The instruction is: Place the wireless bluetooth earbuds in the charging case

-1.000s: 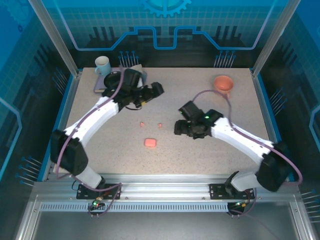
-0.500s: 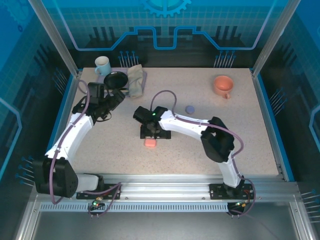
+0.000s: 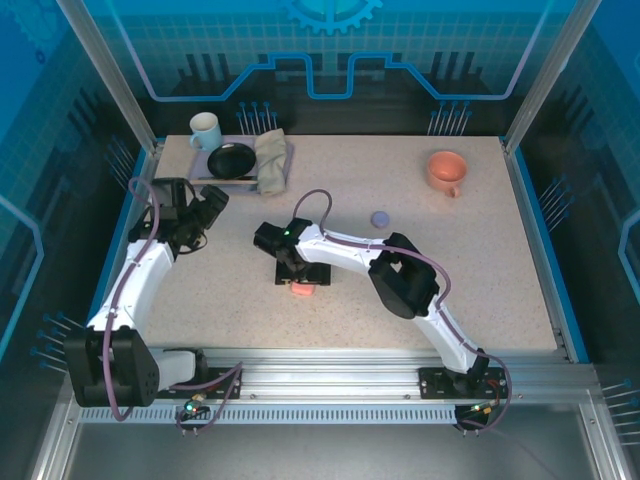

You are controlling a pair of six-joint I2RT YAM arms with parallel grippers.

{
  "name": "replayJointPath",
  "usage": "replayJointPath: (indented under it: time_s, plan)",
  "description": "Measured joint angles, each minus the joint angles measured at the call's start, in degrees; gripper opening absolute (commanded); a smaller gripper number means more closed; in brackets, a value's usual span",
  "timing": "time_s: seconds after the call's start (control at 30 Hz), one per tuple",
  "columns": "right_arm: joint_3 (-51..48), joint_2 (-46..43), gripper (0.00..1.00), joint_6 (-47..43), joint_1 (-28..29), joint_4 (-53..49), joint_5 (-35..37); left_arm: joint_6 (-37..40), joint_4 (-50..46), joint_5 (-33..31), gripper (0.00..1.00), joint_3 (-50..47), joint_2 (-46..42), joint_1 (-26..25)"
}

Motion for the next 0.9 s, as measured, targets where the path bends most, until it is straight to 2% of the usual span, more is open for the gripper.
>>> replayJointPath:
  time_s: [0.67,0.9]
  plan:
    - [-1.8,-0.2,0.78,9.9,0.3,1.9,-2.7,-1.3,3.0,0.9,0.99,-3.0,0.0,0.0]
    - [-3.1,-1.1,0.52,12.1,0.3,3.0,-3.5,-1.9,3.9,1.3,0.99,-4.5,0.0,0.0]
